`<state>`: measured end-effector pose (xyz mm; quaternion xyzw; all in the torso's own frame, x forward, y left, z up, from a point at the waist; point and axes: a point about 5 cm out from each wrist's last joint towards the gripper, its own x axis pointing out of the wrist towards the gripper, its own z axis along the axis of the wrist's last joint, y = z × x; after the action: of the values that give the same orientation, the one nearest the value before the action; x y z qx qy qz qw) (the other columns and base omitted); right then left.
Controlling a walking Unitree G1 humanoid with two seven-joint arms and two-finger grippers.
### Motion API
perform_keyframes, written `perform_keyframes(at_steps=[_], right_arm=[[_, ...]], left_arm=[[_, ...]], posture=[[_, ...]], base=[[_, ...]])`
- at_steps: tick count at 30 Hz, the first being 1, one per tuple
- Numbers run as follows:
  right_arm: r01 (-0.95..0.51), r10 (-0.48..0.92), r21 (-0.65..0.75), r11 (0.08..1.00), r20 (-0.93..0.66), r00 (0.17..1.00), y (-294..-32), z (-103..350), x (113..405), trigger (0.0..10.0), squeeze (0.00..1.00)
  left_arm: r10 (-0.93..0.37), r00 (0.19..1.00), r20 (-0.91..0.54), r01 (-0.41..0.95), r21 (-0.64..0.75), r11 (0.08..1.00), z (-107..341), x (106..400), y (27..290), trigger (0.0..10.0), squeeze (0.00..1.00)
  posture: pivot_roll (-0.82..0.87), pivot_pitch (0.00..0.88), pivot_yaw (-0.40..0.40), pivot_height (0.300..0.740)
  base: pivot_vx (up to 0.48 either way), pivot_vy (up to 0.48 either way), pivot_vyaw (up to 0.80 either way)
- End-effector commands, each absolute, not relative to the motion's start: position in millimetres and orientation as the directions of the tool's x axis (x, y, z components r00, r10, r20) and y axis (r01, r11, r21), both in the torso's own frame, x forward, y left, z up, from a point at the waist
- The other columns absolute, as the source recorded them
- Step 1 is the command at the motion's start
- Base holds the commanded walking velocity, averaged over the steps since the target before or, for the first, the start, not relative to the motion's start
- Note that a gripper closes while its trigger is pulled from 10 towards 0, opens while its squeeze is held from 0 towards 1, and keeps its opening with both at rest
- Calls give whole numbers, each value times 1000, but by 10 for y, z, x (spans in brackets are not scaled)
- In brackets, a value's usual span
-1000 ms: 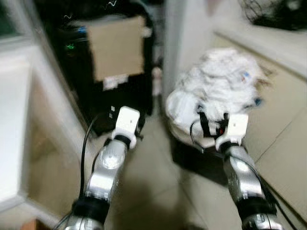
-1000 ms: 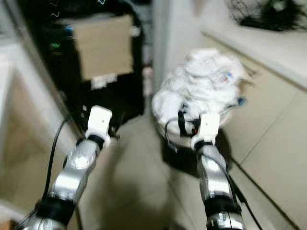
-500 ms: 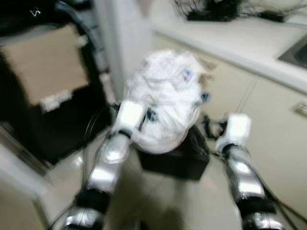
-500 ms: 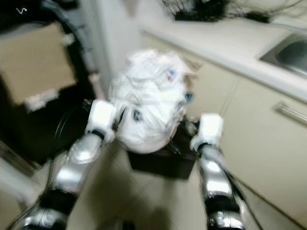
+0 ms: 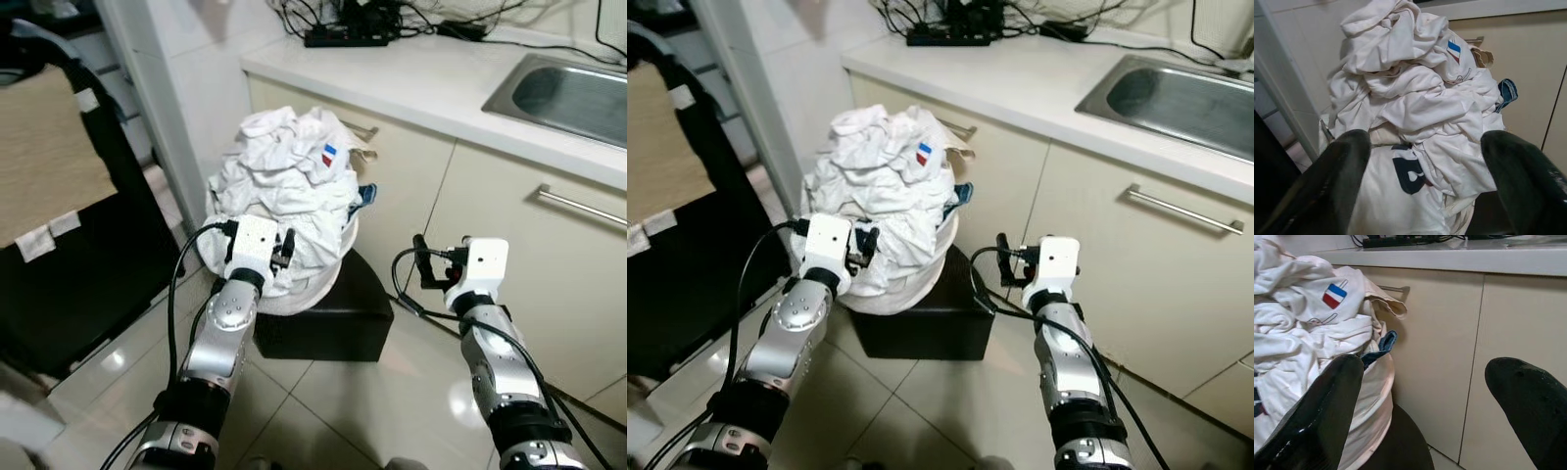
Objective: Clothes washing
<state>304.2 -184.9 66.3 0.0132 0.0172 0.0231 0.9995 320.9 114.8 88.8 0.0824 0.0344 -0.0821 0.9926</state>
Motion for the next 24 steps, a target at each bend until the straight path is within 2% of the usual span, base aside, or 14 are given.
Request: perform_keyframes(at_steps=[1,6,8,10,11,16,24], right_arm=[[-62,62,11,998,-28,998,-1839,695,3075,10000,0],[-55,58,-41,998,53,997,-1845,828,3088,10000,0],[-11,17,-43,999,145,989,-1898,1010,3117,10000,0],[-11,17,-43,999,145,989,-1898,1010,3117,10000,0],[10,-6,-25,1000,171,985,-1930,1067,3119,10000,0],[5,-1,-26,1000,160,987,-1915,1032,3081,10000,0],[-20,25,-37,999,157,987,-1850,1025,3071,10000,0]], left_arm=[[-168,983,-75,178,146,973,895,3207,1133,10000,1000],[-159,986,-42,164,132,978,931,3201,1141,10000,1000],[-101,993,53,95,105,990,1079,3210,1212,10000,1000],[-101,993,53,95,105,990,1079,3210,1212,10000,1000],[-80,992,97,72,89,993,1152,3206,1250,10000,0],[-99,992,76,90,117,989,1160,3174,1312,10000,0],[-91,994,63,83,115,990,1142,3183,1240,10000,0]], posture=[[-192,0,28,726],[-191,0,28,726],[-193,0,30,726],[-193,0,30,726],[-191,0,31,726],[-188,0,34,726],[-190,0,36,726]], base=[[0,0,0],[0,0,0],[0,0,0],[0,0,0],[0,0,0],[55,0,0],[477,0,0]])
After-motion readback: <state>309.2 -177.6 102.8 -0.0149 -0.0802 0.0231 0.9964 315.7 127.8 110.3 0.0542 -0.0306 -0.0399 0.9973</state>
